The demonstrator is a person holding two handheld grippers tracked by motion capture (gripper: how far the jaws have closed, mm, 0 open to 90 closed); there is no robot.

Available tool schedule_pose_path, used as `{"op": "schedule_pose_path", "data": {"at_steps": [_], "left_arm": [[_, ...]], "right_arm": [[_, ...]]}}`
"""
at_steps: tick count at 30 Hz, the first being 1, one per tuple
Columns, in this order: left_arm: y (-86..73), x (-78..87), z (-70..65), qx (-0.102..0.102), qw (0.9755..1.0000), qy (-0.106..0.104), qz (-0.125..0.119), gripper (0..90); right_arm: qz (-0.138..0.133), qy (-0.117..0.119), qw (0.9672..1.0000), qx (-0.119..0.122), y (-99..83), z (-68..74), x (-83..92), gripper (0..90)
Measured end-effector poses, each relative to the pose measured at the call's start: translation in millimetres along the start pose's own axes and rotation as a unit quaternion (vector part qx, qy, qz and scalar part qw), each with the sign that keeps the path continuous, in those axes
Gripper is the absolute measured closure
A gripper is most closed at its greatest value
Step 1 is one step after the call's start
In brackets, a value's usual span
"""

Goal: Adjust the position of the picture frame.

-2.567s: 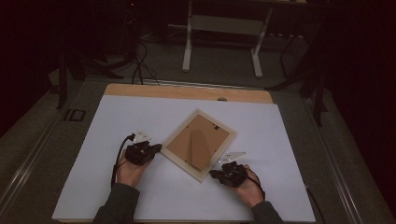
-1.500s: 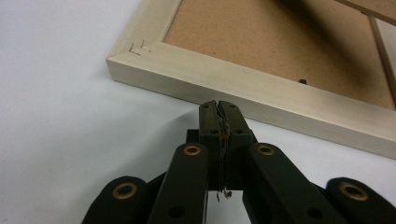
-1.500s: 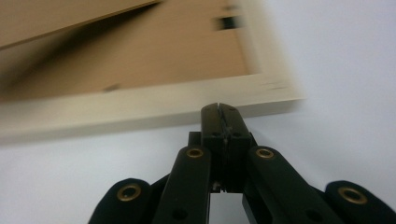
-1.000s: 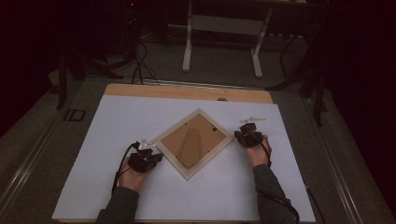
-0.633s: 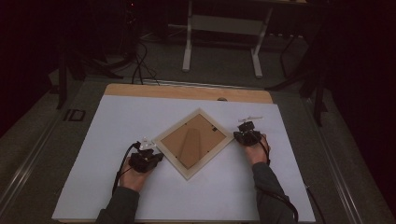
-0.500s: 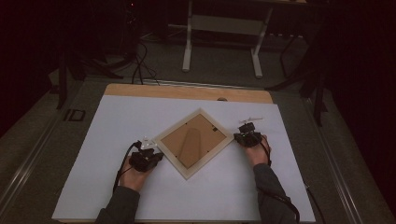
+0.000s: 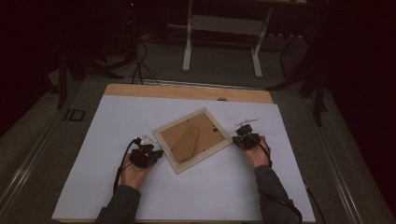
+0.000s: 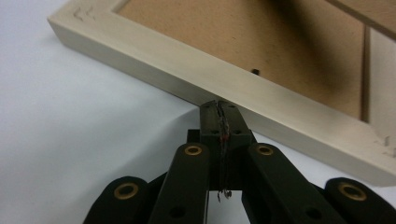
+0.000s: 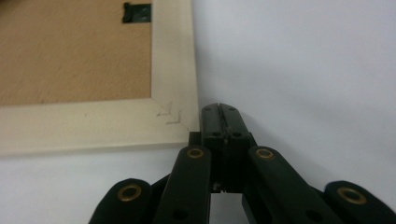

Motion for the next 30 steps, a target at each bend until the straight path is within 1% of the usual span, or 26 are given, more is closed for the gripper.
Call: {"op": "schedule_pose_path", "data": {"at_steps": [3, 6, 8, 11, 15, 18, 22, 24, 27, 30], "left_arm": [[1.3, -0.7, 3.5, 0.01, 0.9999, -0.006, -0.001, 90.0], [4.6, -2.3, 3.9, 0.009, 1.0, -0.002, 0.001, 90.0], [7.1, -3.4, 3.9, 0.006, 1.0, 0.006, 0.004, 90.0], [11.3, -5.8, 4.6, 0.01, 0.9999, 0.011, 0.006, 90.0], [15.4, -7.6, 7.2, 0.018, 0.9997, 0.008, 0.013, 90.0], [18.8, -8.9, 9.5, 0.023, 0.9995, 0.005, 0.021, 90.0], [21.2, -10.2, 9.6, 0.029, 0.9993, 0.01, 0.023, 90.0], [22.0, -11.1, 9.8, 0.034, 0.9992, 0.01, 0.021, 90.0], [23.3, -12.6, 11.5, 0.042, 0.9989, 0.006, 0.017, 90.0], [24.1, -13.4, 12.5, 0.045, 0.9988, 0.004, 0.017, 90.0]], "right_arm": [[0.004, 0.006, 0.9999, 0.008, -0.2, 2.7, 1.5, 90.0], [0.005, 0.011, 0.9999, 0.005, 1.2, 1.7, 1.2, 90.0], [0.004, 0.011, 0.9999, 0.001, 4.2, 0.8, 0.2, 90.0], [0.004, 0.011, 0.9999, -0.003, 8.4, -0.6, -3.0, 90.0], [0.003, 0.016, 0.9996, -0.021, 10.1, -1.5, -5.9, 90.0], [0.009, 0.017, 0.9995, -0.026, 8.9, -0.2, -4.2, 90.0], [0.016, 0.024, 0.9994, -0.021, 5.2, 3.3, 0.3, 90.0], [0.013, 0.025, 0.9994, -0.019, 1.8, 6.2, 2.8, 90.0], [0.009, 0.032, 0.9993, -0.017, -4.0, 9.3, 6.9, 90.0], [0.008, 0.032, 0.9994, -0.012, -7.8, 12.7, 10.2, 90.0]]}}
Point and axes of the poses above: each handheld gripper's, and its own axes: x roughly backward along the jaws, y roughly out of its top, z roughly to its left, the point moved 2 cm from there along -x, roughly forward along the jaws, and after that the axes turned 13 degrees about x, right-handed, at the moved point
